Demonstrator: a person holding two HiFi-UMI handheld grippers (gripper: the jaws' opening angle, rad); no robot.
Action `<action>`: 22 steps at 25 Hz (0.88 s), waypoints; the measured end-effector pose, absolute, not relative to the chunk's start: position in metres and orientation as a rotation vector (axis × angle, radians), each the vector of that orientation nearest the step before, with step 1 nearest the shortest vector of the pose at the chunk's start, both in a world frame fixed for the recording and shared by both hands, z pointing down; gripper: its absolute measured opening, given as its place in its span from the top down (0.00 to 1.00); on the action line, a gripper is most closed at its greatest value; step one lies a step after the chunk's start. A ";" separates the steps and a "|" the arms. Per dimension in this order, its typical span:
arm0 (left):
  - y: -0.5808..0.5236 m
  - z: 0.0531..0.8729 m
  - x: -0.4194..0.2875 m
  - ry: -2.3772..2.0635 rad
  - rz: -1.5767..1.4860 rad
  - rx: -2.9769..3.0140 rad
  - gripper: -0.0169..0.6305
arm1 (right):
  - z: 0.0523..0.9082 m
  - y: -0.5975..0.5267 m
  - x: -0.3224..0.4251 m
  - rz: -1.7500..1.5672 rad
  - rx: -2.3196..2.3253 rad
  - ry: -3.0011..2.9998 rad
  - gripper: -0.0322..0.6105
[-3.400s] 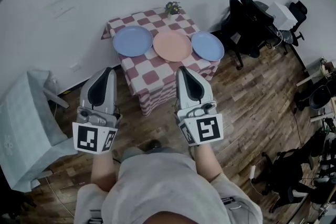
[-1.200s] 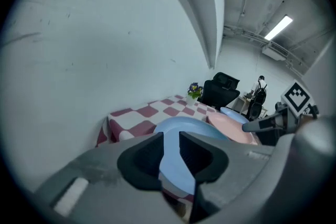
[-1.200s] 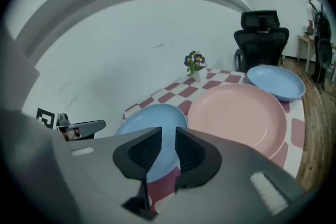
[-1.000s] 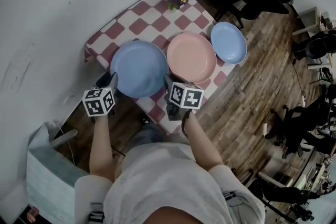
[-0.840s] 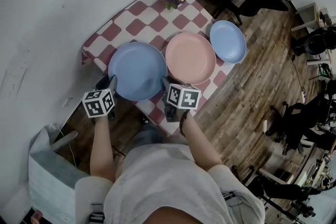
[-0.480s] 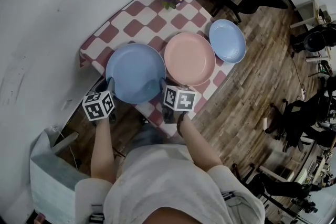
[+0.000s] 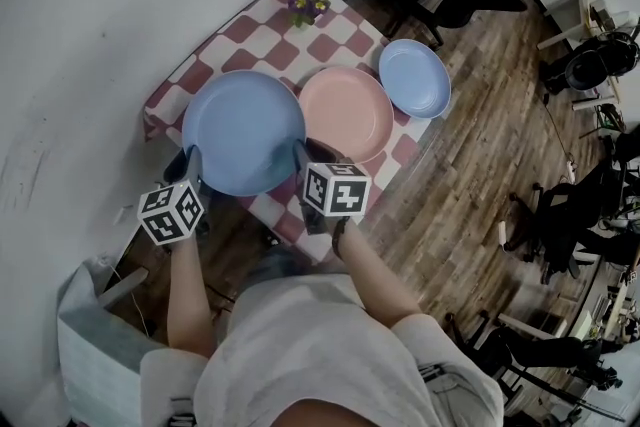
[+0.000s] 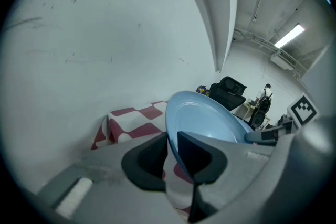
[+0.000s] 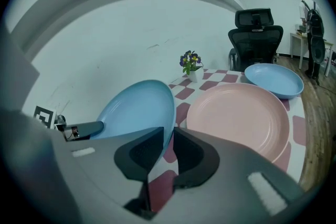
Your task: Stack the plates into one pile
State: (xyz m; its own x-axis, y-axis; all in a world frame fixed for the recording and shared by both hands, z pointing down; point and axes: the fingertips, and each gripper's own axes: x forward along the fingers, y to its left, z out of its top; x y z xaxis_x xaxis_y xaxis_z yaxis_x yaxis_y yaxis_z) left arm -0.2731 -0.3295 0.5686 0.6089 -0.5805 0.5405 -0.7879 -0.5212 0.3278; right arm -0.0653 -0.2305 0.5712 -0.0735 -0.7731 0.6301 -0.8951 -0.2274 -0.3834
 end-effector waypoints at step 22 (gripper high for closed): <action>-0.280 0.533 -0.092 -0.862 0.532 2.429 0.86 | 0.522 -0.156 0.102 1.081 2.332 -1.676 0.88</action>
State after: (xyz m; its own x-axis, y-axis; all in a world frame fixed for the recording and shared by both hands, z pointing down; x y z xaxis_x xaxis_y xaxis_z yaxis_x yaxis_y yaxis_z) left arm -0.0919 -0.2797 0.5328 0.7226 -0.4672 0.5095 -0.6646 -0.6721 0.3264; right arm 0.1022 -0.1556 0.5225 0.1561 -0.8035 0.5745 -0.8547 -0.4014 -0.3292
